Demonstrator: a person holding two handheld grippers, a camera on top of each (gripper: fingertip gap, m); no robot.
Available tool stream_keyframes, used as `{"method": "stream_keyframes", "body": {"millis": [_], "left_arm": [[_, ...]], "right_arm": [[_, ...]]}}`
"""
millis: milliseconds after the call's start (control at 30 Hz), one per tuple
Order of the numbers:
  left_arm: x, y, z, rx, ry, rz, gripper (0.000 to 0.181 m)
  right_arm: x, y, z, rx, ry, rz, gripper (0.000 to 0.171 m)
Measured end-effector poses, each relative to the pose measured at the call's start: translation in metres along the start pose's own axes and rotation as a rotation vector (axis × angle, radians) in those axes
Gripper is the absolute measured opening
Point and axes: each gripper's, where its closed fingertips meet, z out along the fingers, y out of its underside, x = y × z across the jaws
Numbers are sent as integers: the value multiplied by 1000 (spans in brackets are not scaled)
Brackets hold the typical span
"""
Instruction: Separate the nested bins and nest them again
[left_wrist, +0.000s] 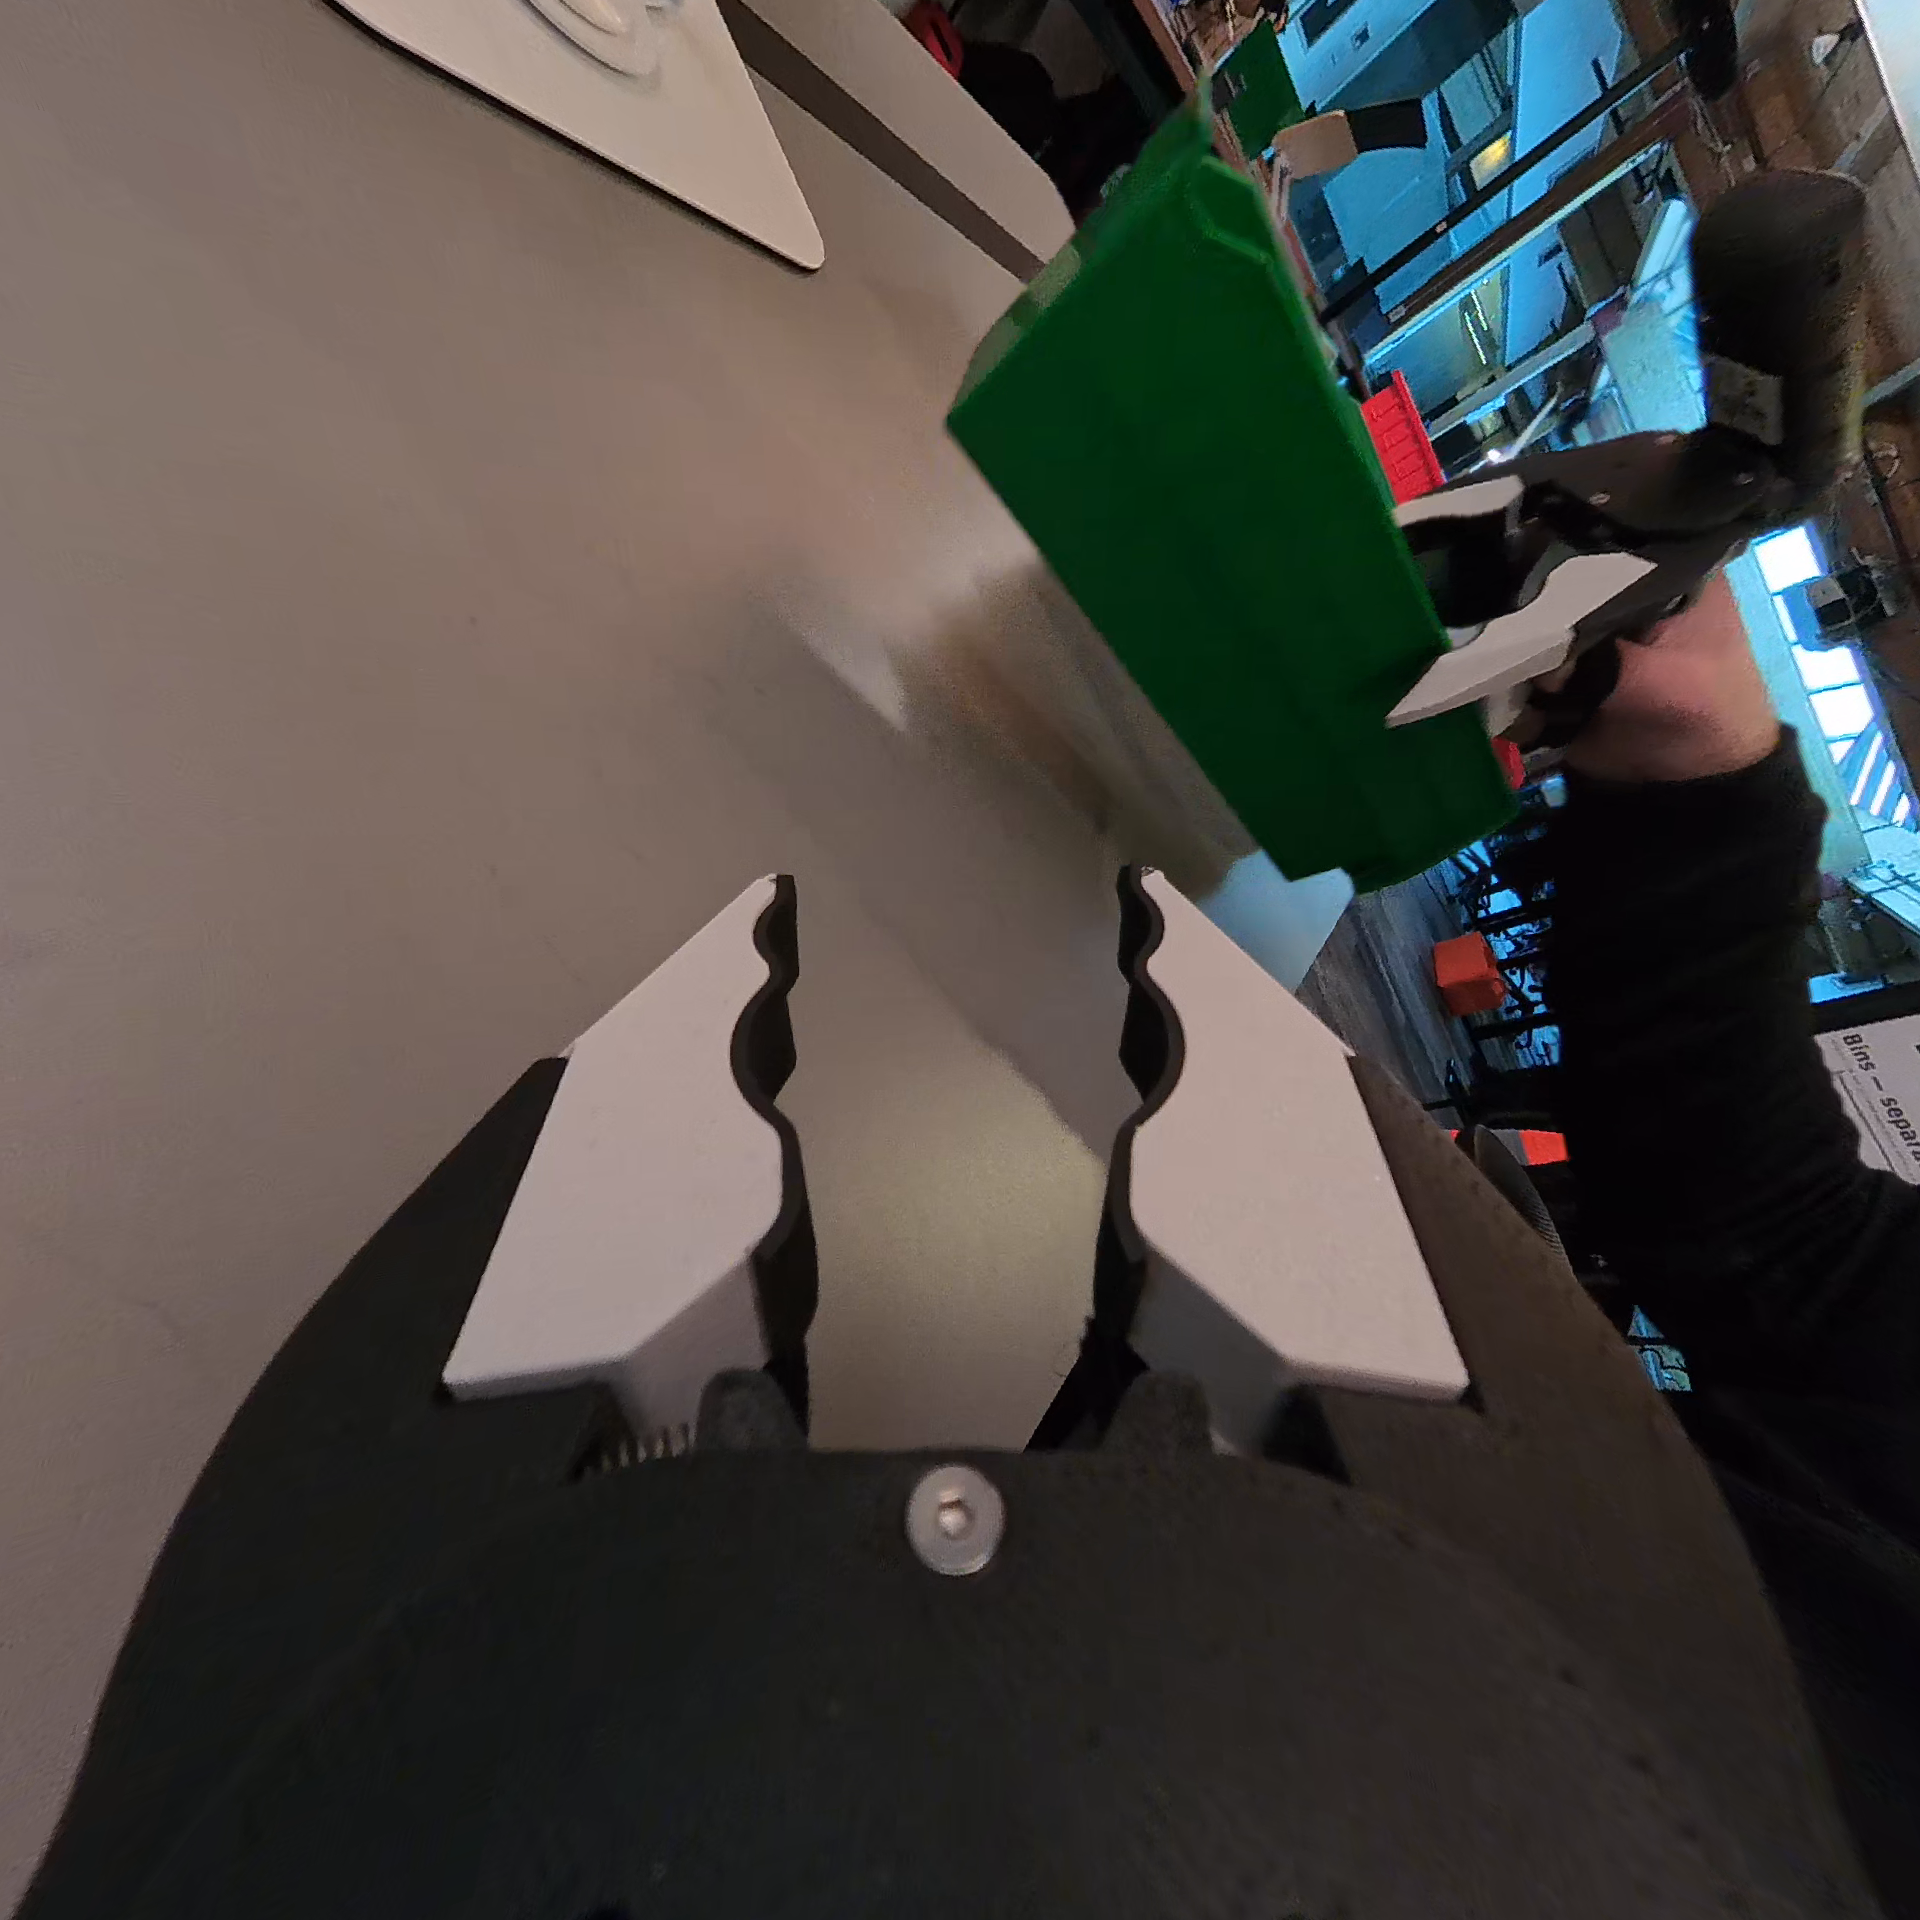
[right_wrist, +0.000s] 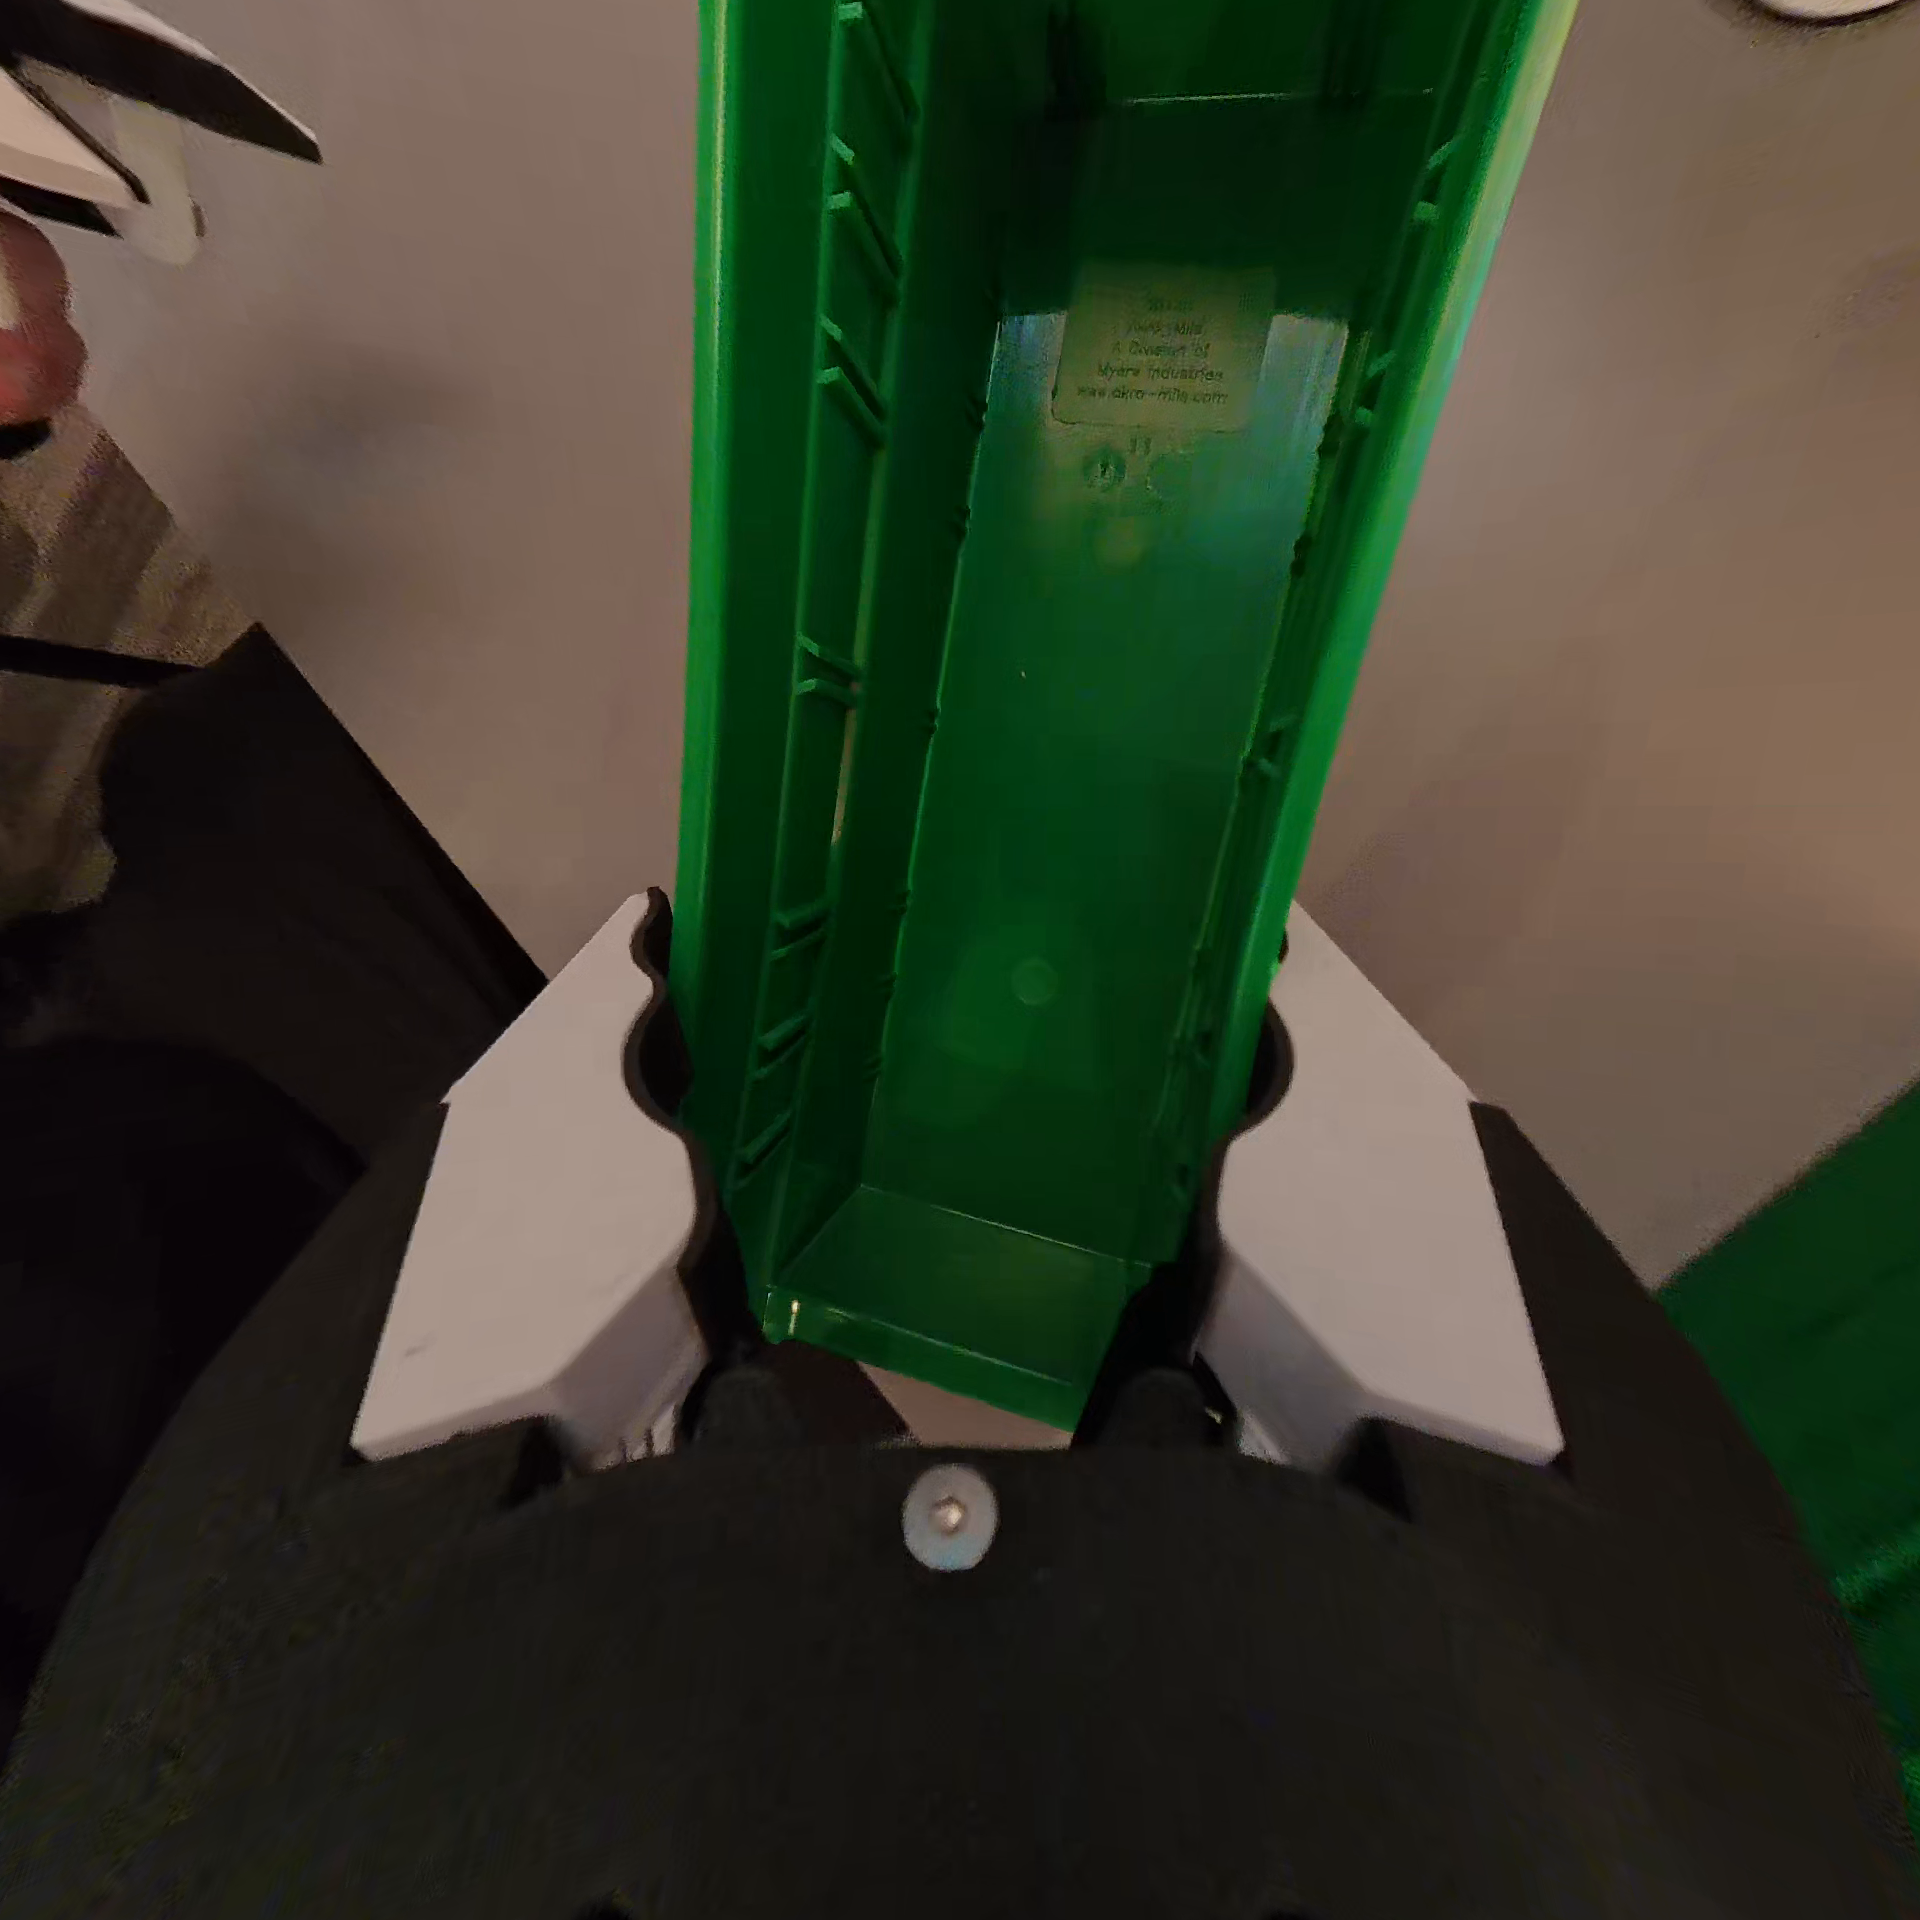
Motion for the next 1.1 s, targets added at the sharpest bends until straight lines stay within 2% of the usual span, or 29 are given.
{"method": "stream_keyframes", "body": {"millis": [100,333,467,600,767,1100], "left_arm": [[-1,0,0,-2,-4,4,61],[-2,3,4,-13,-1,0,61],[0,4,6,-21,0,2,61],[1,6,8,-24,0,1,61],[2,8,9,-31,-2,5,61],[-1,8,7,-29,-3,-1,61]], "right_arm": [[15,4,-44,38,16,42,107],[68,32,-182,135,234,127,108],[104,70,-218,121,313,230,108],[130,104,-214,71,333,318,109],[145,128,-180,20,268,382,110],[164,135,-146,55,188,419,110]]}}
